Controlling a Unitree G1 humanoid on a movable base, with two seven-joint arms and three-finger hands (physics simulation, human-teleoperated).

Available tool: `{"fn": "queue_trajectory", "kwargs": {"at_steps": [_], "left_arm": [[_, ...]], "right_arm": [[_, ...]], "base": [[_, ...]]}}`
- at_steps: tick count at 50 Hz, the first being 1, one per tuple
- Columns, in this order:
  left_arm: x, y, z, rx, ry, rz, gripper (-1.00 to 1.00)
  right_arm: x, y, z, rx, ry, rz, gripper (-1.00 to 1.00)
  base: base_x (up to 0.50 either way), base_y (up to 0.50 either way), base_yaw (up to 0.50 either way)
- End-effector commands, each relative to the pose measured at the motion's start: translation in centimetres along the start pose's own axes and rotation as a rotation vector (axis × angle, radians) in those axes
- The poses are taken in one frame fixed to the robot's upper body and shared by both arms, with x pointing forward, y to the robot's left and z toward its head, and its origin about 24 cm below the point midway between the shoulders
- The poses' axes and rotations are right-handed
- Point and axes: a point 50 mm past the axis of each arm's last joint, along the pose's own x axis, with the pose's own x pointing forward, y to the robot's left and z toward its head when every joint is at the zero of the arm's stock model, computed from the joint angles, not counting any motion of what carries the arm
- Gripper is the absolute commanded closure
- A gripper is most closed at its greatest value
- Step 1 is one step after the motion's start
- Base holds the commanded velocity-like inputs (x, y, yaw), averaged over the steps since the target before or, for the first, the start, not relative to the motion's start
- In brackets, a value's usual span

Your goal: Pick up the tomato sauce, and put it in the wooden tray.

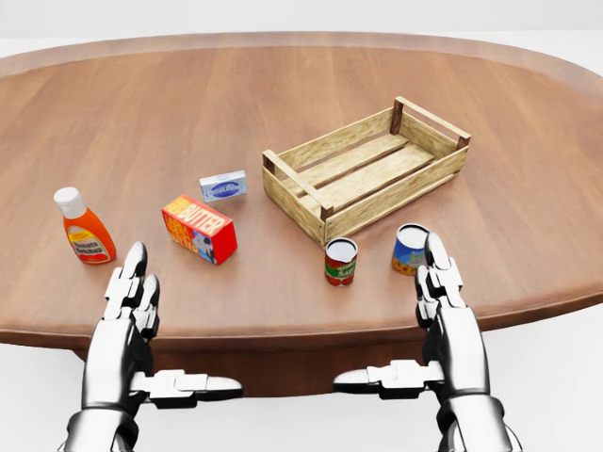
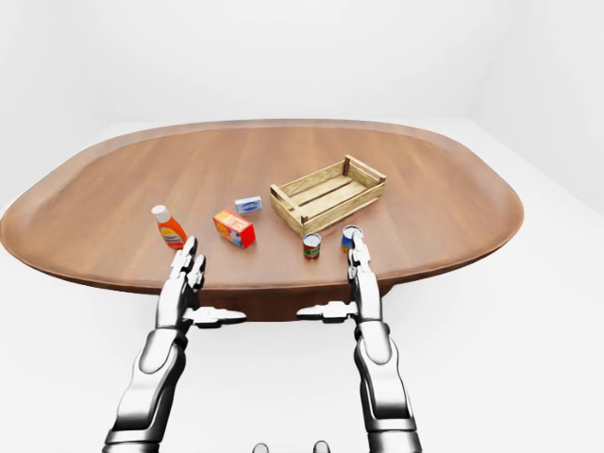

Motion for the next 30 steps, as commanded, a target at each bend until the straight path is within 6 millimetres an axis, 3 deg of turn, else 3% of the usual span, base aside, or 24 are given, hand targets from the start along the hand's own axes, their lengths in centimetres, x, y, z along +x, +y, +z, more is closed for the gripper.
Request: {"fn": "queue_trajectory", "kwargs": {"at_steps": [1,17,30], "left_arm": [[-0.1,0.5,-0.1,0.005,0.01,-0.003,-1.0],[-0.2,0.7,0.9,0.029,0.012,0.01,-1.0],[-0.6,1.0,4.9,0.045,-0.157,0.016,-1.0]], "right_arm": [[0.0,-0.8,0.4,-0.005,-0.002,-0.002,-1.0],[0.1,-0.9,1.1,-0.015,-0.002,-0.003,-1.0],[-0.4,-0.8,6.6,-0.028,-0.232,0.0,-1.0]], "base": [[0.0,0.0,0.0],[0.0,0.0,0.0],[0.0,0.0,0.0]]}}
